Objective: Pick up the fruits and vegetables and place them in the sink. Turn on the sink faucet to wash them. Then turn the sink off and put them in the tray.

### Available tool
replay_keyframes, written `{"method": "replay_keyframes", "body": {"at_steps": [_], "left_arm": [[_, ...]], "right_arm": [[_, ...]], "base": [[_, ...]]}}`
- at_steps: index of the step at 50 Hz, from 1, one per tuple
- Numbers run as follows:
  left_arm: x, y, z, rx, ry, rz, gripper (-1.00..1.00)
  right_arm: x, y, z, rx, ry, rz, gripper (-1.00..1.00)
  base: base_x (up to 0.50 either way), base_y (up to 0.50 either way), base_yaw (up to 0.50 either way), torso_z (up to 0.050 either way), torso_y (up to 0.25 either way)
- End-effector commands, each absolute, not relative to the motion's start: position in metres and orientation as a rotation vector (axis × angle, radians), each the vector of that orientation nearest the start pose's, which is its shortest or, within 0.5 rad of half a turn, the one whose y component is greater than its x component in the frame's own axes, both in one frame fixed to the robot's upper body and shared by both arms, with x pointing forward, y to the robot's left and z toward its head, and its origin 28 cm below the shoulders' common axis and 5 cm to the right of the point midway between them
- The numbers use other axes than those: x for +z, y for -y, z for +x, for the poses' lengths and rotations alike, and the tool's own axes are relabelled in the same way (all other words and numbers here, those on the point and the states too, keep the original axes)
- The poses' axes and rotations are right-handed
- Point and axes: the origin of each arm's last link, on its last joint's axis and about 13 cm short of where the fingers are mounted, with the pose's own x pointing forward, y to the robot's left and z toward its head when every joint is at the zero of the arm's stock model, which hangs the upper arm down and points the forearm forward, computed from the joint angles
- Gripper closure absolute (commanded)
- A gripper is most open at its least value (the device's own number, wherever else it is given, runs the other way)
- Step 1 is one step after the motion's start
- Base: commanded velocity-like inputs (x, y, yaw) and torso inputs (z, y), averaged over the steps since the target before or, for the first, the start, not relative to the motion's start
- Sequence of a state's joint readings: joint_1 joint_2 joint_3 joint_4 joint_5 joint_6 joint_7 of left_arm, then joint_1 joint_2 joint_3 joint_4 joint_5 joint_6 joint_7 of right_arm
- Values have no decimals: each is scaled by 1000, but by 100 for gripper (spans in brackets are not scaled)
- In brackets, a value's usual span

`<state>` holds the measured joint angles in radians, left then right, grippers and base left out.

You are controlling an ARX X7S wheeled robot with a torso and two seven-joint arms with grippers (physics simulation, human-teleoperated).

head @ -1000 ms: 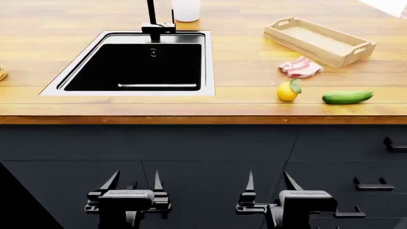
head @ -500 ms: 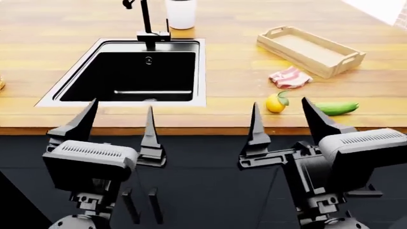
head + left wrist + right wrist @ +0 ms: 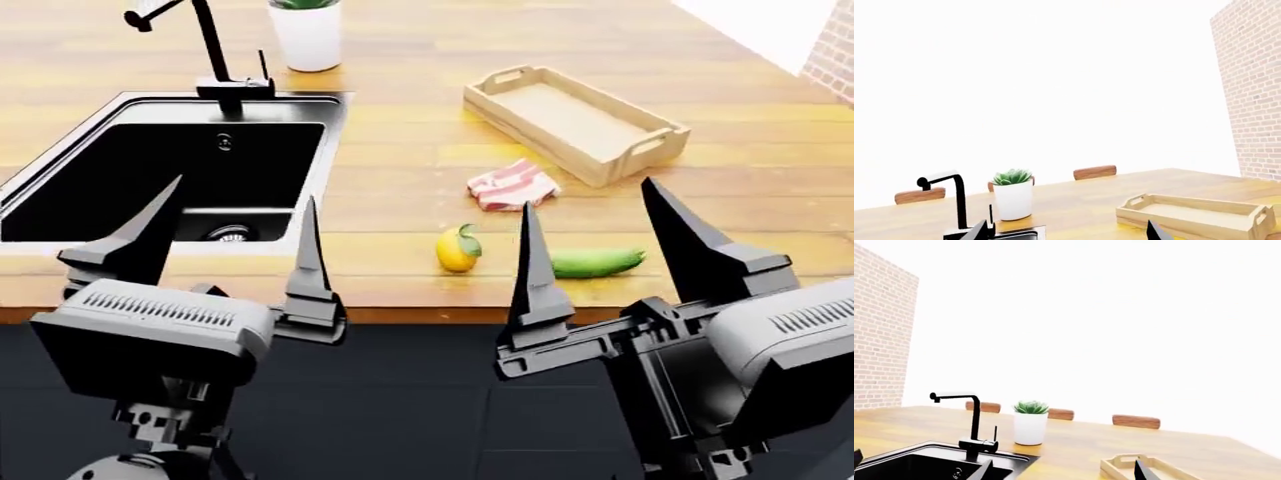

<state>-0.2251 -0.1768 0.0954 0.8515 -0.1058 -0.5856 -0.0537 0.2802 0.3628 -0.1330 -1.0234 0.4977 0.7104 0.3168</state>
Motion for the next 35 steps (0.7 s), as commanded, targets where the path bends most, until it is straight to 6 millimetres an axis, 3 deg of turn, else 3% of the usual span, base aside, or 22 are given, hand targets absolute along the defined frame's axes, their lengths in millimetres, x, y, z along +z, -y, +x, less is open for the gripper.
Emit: {"method": "replay_keyframes", "body": {"at_steps": [1,17,25,31,35], "left_arm": [[187,-205,199,-136,473,92,-100],[189,-210,202,-124,483,85,-100],[195,-216,200,-94,499,71,-100],[195,-216,200,-90,502,62,-100],[195,-216,202,-103,486,28,-100]], "right_arm": [[205,92,171,250,461,-10,-100],[203,89,175,268,454,-19,-100],[202,88,173,244,449,-79,-100],[203,91,173,221,455,-31,-100],[220,101,174,200,388,-55,-100]], "base": [[207,-500,0,0,0],[232,-490,0,0,0],[500,-19,0,0,0],[471,0,0,0,0],[0,0,0,0,0]]}}
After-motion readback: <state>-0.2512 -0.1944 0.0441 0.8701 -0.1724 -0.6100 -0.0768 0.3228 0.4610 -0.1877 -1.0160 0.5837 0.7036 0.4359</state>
